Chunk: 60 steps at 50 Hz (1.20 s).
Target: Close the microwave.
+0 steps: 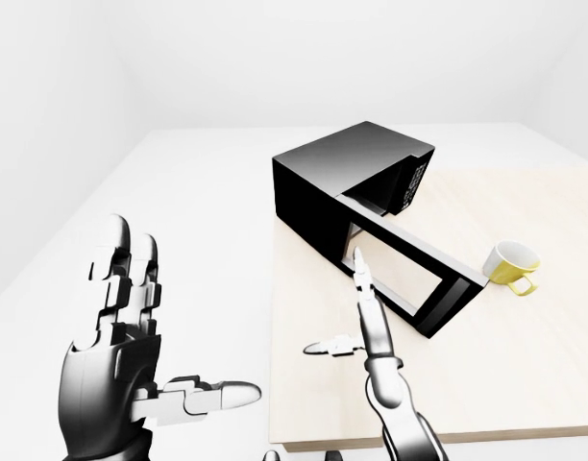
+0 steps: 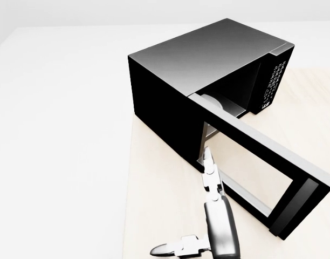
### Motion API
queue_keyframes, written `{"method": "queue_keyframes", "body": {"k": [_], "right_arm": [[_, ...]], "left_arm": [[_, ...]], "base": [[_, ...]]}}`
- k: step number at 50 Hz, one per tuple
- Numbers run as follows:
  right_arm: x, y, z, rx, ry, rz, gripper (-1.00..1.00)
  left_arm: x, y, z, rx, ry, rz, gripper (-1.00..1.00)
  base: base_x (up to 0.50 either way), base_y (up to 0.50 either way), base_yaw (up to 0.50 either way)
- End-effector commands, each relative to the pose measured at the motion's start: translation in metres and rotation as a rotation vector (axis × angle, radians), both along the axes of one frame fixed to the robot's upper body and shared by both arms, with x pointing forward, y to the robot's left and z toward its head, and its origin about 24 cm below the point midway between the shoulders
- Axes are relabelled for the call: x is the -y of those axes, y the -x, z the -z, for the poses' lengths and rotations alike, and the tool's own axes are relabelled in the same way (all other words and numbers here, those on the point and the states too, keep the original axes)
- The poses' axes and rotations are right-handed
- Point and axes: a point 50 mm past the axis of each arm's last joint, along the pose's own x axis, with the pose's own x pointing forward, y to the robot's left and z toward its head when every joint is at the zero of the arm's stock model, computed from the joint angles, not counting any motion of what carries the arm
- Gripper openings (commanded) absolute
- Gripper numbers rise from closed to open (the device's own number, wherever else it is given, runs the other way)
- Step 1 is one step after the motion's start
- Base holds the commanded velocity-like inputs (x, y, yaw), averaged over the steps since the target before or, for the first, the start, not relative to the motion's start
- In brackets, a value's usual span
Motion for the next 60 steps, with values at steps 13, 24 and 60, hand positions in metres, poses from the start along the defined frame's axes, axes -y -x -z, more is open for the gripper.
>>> {"method": "queue_keyframes", "body": {"k": [13,24,60], "right_arm": [[-0.002,-0.012,-0.008,0.035,-0.009,0.004,1.00],[-0.006,-0.020,-0.010,0.034,-0.037,-0.020,1.00],[-0.007,-0.086,-0.024,0.048,-0.009,0.021,1.00]], "left_arm": [[0.001,0.001,0.000,-0.001,-0.001,0.005,1.00],[0.000,0.001,0.000,0.001,-0.001,0.004,1.00],[-0.002,0.002,0.000,0.004,0.003,0.002,1.00]], "base": [[0.00,0.00,0.00],[0.00,0.00,0.00],[0.00,0.00,0.00]]}}
